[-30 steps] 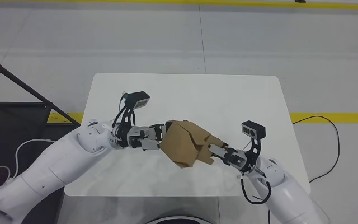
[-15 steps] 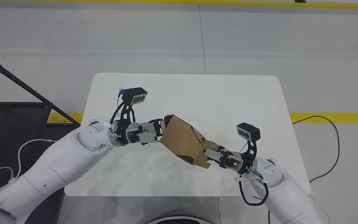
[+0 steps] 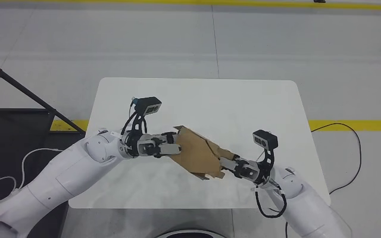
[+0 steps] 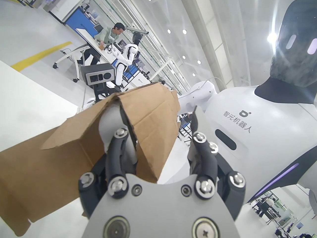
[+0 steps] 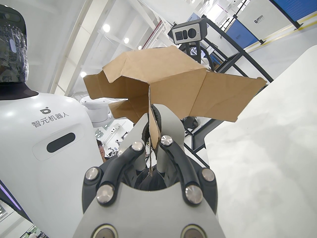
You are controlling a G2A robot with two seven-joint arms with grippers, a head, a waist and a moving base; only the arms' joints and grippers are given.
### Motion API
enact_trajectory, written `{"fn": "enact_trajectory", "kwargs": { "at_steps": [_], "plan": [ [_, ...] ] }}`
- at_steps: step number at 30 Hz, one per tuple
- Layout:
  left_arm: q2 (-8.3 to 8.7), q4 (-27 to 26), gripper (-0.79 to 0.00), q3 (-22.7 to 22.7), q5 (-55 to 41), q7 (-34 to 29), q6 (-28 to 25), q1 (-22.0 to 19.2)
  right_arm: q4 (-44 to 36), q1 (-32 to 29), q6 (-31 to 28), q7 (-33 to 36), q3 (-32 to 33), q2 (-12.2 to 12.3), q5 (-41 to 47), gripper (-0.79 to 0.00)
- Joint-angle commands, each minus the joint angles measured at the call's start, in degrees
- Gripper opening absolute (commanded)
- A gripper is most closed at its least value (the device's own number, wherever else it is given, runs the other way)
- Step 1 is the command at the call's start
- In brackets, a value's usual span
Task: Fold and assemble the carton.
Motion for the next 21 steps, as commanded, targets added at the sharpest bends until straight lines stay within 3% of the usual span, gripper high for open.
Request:
{"fn": "enact_trajectory", "kwargs": {
  "at_steps": [1,9,11,21],
  "plan": [
    [-0.01,0.0,-0.523,0.0,0.0,0.0,0.0,0.0,0.0,0.0,0.0,0.0,0.0,0.0,0.0,-0.785],
    [-0.01,0.0,-0.68,0.0,0.0,0.0,0.0,0.0,0.0,0.0,0.0,0.0,0.0,0.0,0.0,-0.785],
    [-0.01,0.0,-0.785,0.0,0.0,0.0,0.0,0.0,0.0,0.0,0.0,0.0,0.0,0.0,0.0,-0.785],
    [-0.01,0.0,-0.785,0.0,0.0,0.0,0.0,0.0,0.0,0.0,0.0,0.0,0.0,0.0,0.0,-0.785]
  ]
}}
